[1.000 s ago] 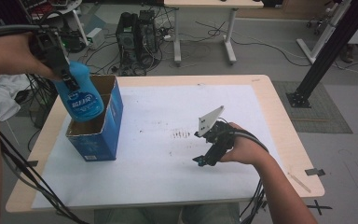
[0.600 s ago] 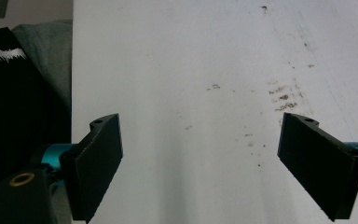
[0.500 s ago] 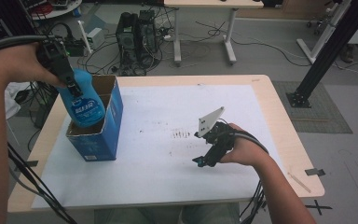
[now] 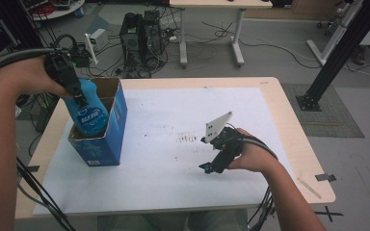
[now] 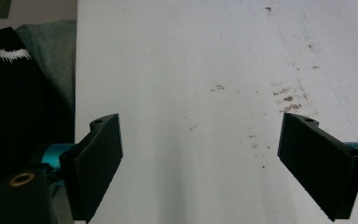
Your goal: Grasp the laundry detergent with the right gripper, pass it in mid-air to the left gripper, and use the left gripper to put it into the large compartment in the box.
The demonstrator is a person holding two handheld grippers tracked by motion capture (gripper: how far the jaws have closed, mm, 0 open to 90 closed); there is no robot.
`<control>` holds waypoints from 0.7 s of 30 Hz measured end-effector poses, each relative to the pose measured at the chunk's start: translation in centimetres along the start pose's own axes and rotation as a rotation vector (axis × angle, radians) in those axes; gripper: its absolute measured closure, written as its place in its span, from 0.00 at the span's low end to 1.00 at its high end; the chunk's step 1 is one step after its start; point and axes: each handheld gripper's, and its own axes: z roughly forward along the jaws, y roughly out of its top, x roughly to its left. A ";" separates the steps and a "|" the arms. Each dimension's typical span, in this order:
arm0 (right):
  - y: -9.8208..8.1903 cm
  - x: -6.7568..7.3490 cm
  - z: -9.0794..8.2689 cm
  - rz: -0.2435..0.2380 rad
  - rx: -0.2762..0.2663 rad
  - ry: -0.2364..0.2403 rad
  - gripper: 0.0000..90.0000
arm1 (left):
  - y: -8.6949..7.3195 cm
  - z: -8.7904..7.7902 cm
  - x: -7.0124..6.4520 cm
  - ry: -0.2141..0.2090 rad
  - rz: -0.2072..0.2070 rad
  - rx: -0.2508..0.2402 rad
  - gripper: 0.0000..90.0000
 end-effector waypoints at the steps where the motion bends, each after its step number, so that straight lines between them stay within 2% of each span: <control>1: 0.0 -0.1 0.0 -0.004 -0.004 -0.004 0.15 | 0.0 0.3 0.1 0.001 -0.001 0.003 0.42; 2: 0.0 -0.1 0.0 -0.004 -0.008 -0.006 0.15 | 0.1 0.6 0.3 -0.003 -0.001 0.016 0.42; 3: 0.0 -0.1 0.0 -0.005 -0.010 -0.006 0.15 | 0.1 1.0 0.3 -0.001 -0.022 0.009 0.42; 7: 0.0 -0.1 -0.1 -0.012 -0.007 -0.006 0.15 | 0.3 2.1 0.6 0.005 -0.028 0.024 0.42; 11: -0.1 -0.2 0.0 -0.014 -0.007 0.000 0.15 | 0.6 3.3 0.6 -0.002 -0.046 0.016 0.42; 13: -0.1 -0.1 0.1 -0.013 -0.010 -0.002 0.15 | 0.7 3.8 0.8 -0.010 -0.041 0.025 0.42; 14: -0.1 -0.1 0.1 -0.011 -0.008 0.001 0.15 | 0.8 4.2 0.7 -0.010 -0.057 0.019 0.42; 21: -0.3 0.0 0.1 -0.004 -0.013 0.008 0.15 | 1.1 6.2 1.1 -0.016 -0.073 0.039 0.42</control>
